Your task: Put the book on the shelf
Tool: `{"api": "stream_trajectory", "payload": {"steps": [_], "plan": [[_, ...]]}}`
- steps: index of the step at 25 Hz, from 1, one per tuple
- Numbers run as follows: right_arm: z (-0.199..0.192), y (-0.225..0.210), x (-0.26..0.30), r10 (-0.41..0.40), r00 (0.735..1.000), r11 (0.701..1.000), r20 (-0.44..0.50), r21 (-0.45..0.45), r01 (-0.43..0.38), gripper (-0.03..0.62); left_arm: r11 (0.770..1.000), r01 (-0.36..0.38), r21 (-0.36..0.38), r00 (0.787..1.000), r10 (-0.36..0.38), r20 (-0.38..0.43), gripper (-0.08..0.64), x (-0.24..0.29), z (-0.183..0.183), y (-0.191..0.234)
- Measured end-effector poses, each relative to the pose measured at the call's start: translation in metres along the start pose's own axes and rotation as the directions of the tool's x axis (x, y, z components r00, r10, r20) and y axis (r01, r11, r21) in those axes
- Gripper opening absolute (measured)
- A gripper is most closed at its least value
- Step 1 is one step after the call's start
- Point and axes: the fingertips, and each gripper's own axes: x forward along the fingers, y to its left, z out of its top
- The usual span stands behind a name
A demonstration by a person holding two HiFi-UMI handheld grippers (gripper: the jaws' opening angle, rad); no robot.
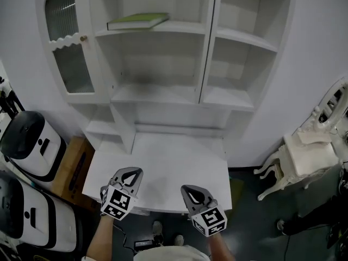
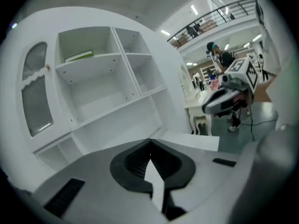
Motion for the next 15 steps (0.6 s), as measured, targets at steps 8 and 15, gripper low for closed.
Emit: {"api": "stream_trajectory", "payload": {"steps": [8, 15], "plan": [[0.019, 0.020, -0.011, 0.058, 0.995, 0.997, 0.087, -0.058, -0.053, 0.012, 0.961, 0.113, -0.254, 0.959, -0.039, 0.279, 0.009, -0.016, 0.037, -0.081], [0.030, 0.022, -0.018, 0.053, 0.989, 0.993, 0.140, -0.113, -0.038, 0.012, 0.957, 0.162, -0.242, 0.921, -0.058, 0.385, 0.009, -0.015, 0.062, -0.107]]}}
